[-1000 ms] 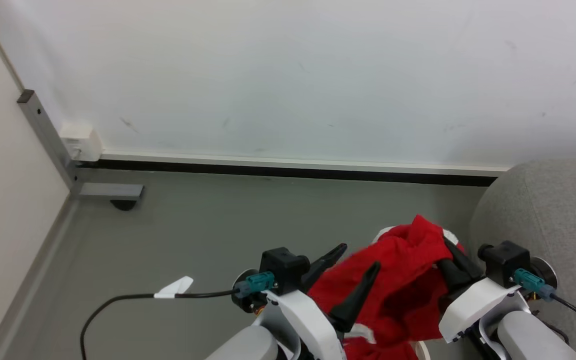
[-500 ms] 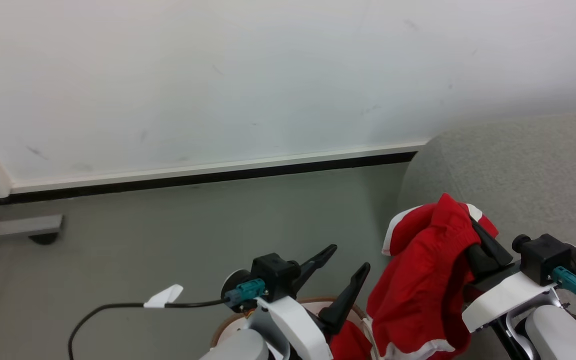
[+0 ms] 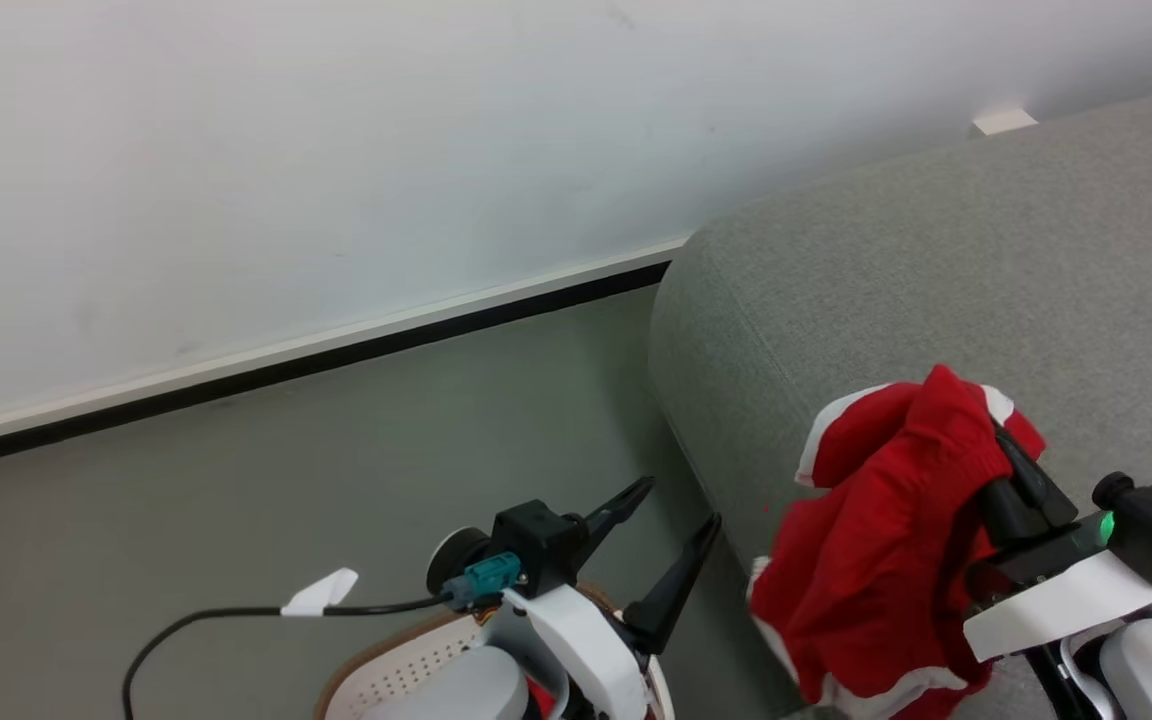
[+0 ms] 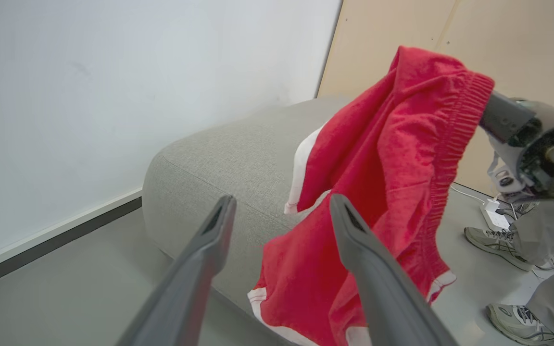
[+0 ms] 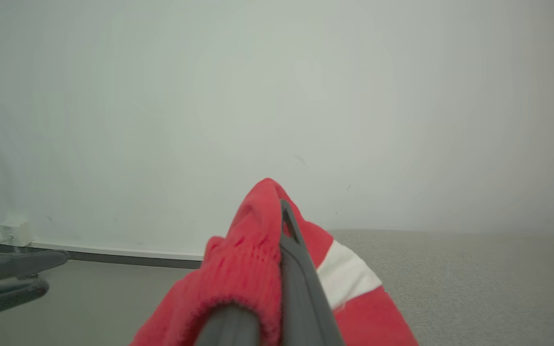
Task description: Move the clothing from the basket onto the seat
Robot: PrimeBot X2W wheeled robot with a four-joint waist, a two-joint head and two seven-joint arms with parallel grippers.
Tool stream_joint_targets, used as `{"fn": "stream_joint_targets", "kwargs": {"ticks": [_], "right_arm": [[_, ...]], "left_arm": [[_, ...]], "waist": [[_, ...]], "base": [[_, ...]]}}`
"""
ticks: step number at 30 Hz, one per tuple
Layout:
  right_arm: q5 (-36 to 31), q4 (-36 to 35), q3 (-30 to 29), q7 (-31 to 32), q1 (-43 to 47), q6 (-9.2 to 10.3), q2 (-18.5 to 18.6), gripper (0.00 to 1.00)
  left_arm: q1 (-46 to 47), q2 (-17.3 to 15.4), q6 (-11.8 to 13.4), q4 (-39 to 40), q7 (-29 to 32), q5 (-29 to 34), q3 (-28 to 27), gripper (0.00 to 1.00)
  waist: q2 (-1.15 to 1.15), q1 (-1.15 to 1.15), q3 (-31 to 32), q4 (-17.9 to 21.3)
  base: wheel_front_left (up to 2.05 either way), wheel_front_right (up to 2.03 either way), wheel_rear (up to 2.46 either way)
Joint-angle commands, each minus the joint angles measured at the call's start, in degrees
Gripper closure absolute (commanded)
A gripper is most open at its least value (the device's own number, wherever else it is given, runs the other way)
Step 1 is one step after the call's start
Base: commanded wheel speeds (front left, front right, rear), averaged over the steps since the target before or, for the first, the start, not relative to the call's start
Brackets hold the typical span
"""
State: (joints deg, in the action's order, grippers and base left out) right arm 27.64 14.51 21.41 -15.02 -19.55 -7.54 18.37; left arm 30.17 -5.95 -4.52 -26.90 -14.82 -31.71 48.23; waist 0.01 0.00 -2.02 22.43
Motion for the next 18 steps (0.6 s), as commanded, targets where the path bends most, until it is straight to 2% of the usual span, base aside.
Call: {"fn": "stream_joint_targets", "kwargs": {"ticks": [1, 11, 18], "right_arm": [[0.1, -0.98, -0.88, -0.14, 0.92, 0.1, 0.68, 1.0], [-0.28, -3.95, -5.52, 0.04, 1.52, 0.1, 1.64, 1.0], [2.23, -4.34, -9.16, 1.12, -3.57, 0.1, 2.5, 1.0]], "left_arm": [[0.45, -0.02, -0.17, -0.2, -0.26, 1.31, -0.46, 0.0], [1.08, 0.16, -0.93, -0.05, -0.38, 4.13, -1.58, 0.0], [3.93, -1.41, -0.59, 0.35, -0.39, 7.38, -2.34, 0.0]], "waist": [[-0.01, 0.0, -1.06, 1.39], [-0.01, 0.0, -4.0, 2.82], [-0.01, 0.0, -10.32, 1.87]], "base": [[0.0, 0.0, 0.0], [0.0, 0.0, 0.0], [0.0, 0.0, 0.0]]}}
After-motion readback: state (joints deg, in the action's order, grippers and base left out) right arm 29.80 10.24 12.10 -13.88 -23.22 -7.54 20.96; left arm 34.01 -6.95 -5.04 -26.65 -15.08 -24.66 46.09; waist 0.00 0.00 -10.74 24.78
